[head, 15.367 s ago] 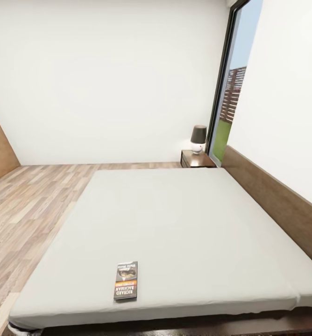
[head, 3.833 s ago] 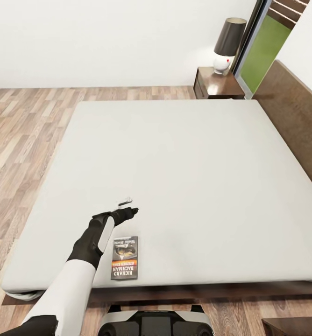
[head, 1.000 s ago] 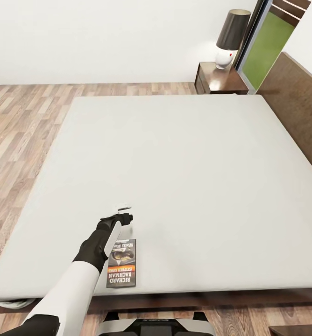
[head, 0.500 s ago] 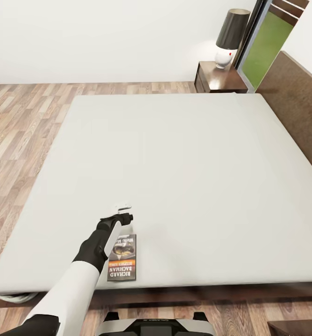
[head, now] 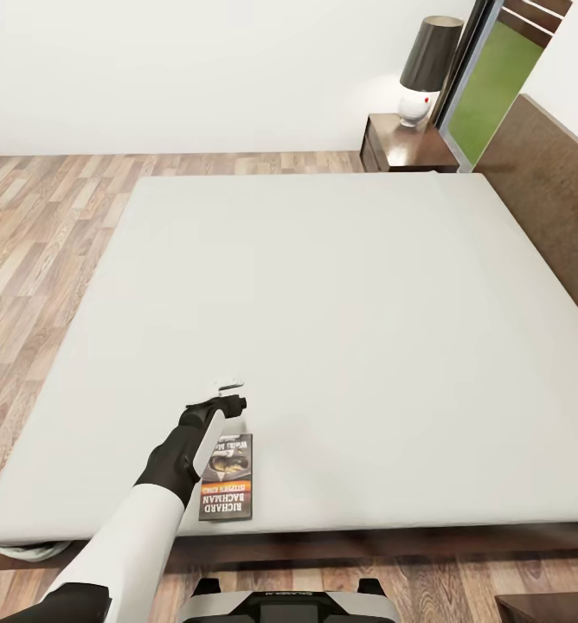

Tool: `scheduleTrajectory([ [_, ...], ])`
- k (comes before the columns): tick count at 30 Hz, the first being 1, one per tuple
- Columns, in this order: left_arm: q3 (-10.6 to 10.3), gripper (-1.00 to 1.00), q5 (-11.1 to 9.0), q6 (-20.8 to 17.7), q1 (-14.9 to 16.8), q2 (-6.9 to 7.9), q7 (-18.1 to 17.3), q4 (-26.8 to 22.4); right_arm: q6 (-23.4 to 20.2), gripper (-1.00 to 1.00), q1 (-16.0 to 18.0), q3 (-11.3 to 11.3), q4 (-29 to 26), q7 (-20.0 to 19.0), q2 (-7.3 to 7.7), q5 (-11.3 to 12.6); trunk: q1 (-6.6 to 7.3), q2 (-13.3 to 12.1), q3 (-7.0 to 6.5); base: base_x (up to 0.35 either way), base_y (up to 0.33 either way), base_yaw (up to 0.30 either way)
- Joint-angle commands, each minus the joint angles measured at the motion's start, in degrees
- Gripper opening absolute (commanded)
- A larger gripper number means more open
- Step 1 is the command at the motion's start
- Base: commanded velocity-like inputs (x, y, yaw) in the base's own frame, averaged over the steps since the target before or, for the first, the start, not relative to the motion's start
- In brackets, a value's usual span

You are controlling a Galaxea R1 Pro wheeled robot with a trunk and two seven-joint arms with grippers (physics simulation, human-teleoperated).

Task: In the bedroom, move the book from the bed onto either nightstand, and place the two sandals side by side next to the bed.

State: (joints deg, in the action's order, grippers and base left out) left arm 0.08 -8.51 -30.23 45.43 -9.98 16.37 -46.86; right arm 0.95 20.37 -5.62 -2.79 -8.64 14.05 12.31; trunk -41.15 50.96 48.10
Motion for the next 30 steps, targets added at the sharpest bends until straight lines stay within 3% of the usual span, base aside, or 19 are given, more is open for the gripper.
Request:
scheduleTrajectory([
  [1,-0.01,1.0,-0.6,-0.18,0.02,-0.02,0.42,-0.08,0.1,1.0,0.02,-0.45,0.06,-0.32,0.01,0.17,-0.01,0.03,0.03,0.0,0.0,0.0],
  [4,-0.06,1.0,-0.62,-0.18,0.01,-0.02,0.42,-0.08,0.1,1.0,0.02,-0.45,0.06,-0.32,0.01,0.17,-0.01,0.03,0.03,0.0,0.0,0.0],
  [30,-0.08,1.0,-0.63,-0.19,0.01,-0.02,0.42,-0.08,0.1,1.0,0.02,-0.45,0.06,-0.32,0.01,0.17,-5.72,10.46,4.7,0.0,0.0,0.0],
])
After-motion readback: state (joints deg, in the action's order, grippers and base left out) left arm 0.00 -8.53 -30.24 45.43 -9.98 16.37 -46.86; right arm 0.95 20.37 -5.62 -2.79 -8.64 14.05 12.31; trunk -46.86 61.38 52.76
